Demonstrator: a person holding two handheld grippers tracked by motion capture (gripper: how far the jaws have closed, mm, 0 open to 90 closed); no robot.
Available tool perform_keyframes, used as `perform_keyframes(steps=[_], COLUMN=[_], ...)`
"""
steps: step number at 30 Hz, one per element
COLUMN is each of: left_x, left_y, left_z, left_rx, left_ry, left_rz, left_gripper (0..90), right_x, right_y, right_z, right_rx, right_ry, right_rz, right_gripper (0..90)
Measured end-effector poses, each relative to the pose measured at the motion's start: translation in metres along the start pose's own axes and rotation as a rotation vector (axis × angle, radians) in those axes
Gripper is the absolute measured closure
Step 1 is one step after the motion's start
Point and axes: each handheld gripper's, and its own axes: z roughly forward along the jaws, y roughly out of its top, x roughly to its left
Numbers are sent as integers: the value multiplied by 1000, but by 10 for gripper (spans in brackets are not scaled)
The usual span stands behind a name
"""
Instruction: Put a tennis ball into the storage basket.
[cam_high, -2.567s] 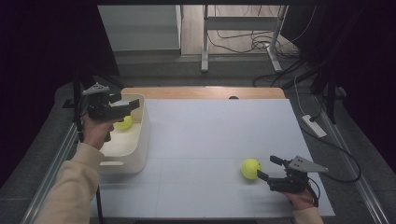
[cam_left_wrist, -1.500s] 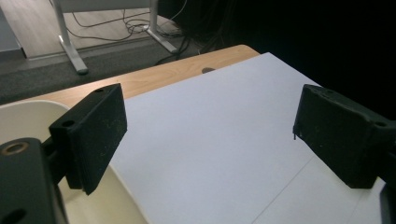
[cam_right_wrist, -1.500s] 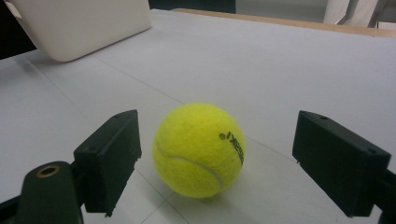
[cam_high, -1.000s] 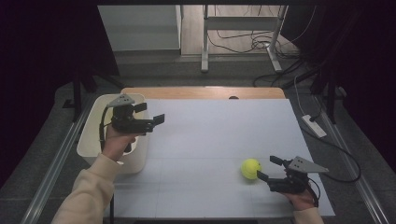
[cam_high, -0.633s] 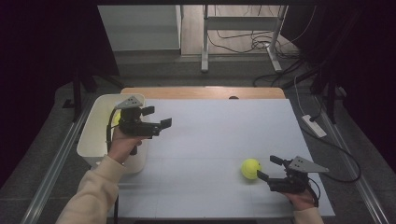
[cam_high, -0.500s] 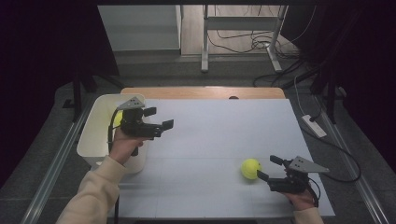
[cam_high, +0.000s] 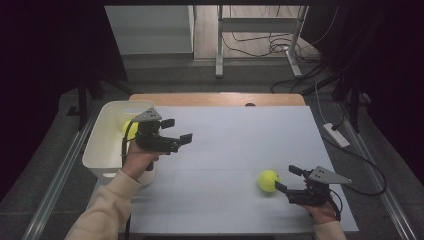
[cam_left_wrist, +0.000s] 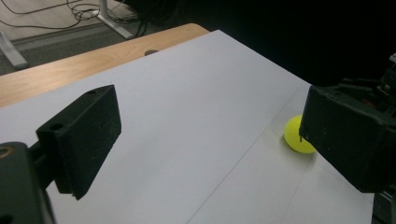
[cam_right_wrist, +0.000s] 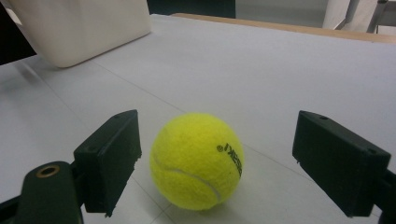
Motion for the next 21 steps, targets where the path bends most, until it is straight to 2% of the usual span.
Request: perform_keyframes(steps=[21], left_x=[-20], left_y=[0], left_z=[19], left_rx=[29], left_ry=[-34], left_rz=[17], left_gripper=[66], right_x=[2], right_y=[2], right_z=[-3], right_rx=[-17], right_ry=[14], right_rz=[4], right_gripper=[155])
